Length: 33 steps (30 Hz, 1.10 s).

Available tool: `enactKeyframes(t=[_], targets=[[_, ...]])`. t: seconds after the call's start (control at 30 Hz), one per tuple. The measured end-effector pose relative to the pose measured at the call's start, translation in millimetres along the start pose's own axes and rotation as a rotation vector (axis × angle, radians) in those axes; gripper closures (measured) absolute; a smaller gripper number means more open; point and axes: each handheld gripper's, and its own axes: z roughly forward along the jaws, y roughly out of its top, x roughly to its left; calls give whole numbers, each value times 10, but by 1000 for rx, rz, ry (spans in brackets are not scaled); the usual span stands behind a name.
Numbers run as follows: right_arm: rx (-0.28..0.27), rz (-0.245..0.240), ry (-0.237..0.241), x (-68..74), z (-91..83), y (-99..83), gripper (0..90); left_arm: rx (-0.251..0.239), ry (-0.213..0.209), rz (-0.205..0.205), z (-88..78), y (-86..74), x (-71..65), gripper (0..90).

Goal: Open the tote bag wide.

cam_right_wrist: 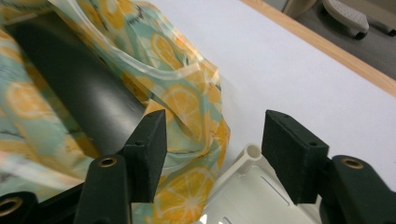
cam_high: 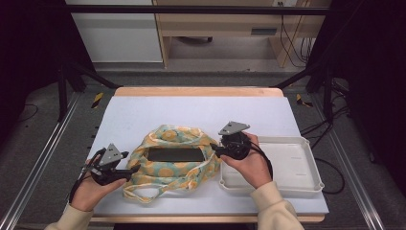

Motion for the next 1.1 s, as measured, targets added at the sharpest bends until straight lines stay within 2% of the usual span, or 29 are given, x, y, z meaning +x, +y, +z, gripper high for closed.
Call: enactKeyframes(t=[0.03, 0.13, 0.23, 0.27, 0.4, 0.43, 0.47, 0.53, 0.63, 0.8, 0.9, 0.93, 1.1], targets=[[-22, 0, 13, 31, -71, -3, 410, -5, -6, 2, -28, 27, -11, 301], [-36, -11, 28, 72, -125, -16, 416, -26, -7, 18, -102, 117, -28, 293], [-48, -21, 76, 182, -184, -67, 416, -52, -4, 9, -138, 216, -16, 295], [-48, -21, 76, 182, -184, -67, 416, -51, -2, 8, -126, 248, -6, 295], [-33, -61, 133, 352, -163, -121, 402, -38, -2, 23, 11, 381, 30, 327], [-33, -85, 159, 435, -152, -136, 397, -32, 3, 32, 66, 439, 33, 350], [-33, -85, 159, 435, -152, -136, 397, -32, 3, 32, 66, 439, 33, 353], [-27, -101, 177, 491, -143, -152, 386, -28, 0, 50, 130, 534, 35, 358], [-18, -122, 206, 542, -101, -167, 355, -36, 6, 55, 249, 655, 75, 391], [-4, -162, 229, 623, -43, -170, 313, -37, 0, 34, 347, 654, 165, 454], [17, -210, 258, 727, 42, -207, 275, -19, -3, 28, 405, 613, 191, 550], [17, -210, 258, 727, 42, -207, 275, -16, -6, 29, 416, 603, 198, 550], [36, -255, 276, 854, 149, -186, 276, -12, -2, 15, 461, 568, 216, 700]])
